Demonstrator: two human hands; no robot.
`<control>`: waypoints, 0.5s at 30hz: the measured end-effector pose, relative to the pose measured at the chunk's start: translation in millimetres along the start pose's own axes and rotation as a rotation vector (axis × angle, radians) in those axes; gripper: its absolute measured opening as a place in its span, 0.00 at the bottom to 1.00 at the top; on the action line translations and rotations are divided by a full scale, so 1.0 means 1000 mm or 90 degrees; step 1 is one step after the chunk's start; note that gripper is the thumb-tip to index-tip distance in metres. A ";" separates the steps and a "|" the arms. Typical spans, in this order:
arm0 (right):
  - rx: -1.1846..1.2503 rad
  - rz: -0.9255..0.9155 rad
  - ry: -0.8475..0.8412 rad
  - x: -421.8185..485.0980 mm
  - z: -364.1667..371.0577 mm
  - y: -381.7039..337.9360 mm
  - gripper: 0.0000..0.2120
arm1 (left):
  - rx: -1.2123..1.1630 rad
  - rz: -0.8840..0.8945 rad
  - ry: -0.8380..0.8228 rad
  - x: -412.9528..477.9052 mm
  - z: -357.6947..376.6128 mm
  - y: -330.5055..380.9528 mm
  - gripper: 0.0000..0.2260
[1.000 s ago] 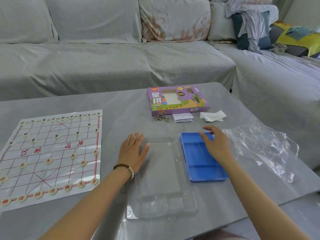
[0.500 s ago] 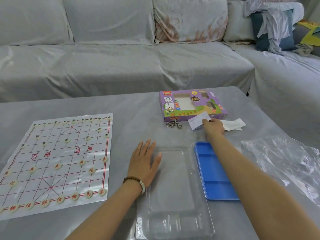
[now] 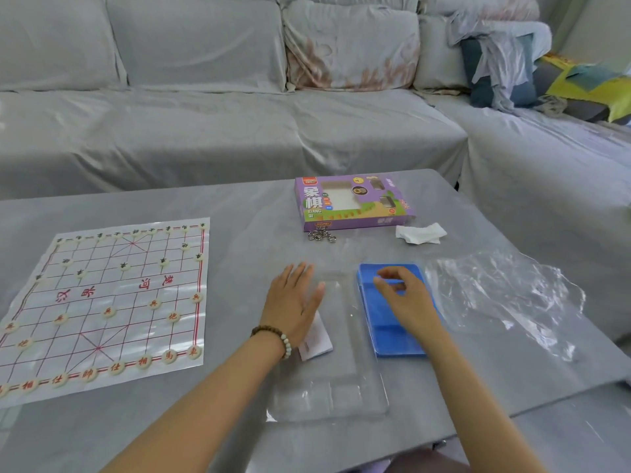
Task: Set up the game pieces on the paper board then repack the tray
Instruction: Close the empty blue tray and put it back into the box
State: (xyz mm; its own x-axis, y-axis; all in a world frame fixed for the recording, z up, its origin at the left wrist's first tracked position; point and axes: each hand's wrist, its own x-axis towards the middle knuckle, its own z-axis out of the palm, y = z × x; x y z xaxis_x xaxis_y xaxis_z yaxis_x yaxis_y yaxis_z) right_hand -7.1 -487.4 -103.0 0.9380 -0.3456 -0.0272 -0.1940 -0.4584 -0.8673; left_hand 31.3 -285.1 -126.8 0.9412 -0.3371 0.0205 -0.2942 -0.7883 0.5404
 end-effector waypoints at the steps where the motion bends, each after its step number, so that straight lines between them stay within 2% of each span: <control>1: 0.002 0.031 0.042 -0.003 -0.013 0.010 0.12 | -0.006 0.023 -0.024 -0.003 0.005 0.013 0.30; 4: -0.062 0.130 0.125 -0.008 -0.044 0.044 0.18 | 0.045 0.074 -0.114 -0.008 0.030 0.051 0.38; 6: -0.087 0.192 0.110 -0.011 -0.052 0.057 0.16 | 0.119 0.072 -0.163 -0.010 0.044 0.069 0.42; 7: -0.096 0.211 0.087 -0.014 -0.053 0.060 0.16 | 0.155 0.060 -0.180 -0.011 0.050 0.075 0.40; 10: -0.085 0.186 0.070 -0.021 -0.047 0.067 0.16 | 0.206 0.039 -0.197 -0.014 0.057 0.083 0.35; 12: -0.043 0.151 0.088 -0.025 -0.041 0.066 0.10 | 0.197 0.033 -0.197 -0.013 0.057 0.081 0.33; 13: -0.012 0.138 0.098 -0.027 -0.039 0.065 0.11 | 0.187 0.032 -0.196 -0.013 0.058 0.080 0.32; 15: 0.033 0.116 0.120 -0.030 -0.037 0.062 0.19 | 0.174 0.027 -0.193 -0.012 0.058 0.077 0.31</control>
State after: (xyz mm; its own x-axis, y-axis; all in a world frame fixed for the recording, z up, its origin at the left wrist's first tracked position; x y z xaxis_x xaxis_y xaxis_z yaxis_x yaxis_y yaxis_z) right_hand -58.1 -535.2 -137.6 0.8178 -0.5674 -0.0963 -0.3354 -0.3340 -0.8809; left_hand -12.3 -371.7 -134.5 0.8473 -0.4771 -0.2332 -0.4038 -0.8640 0.3007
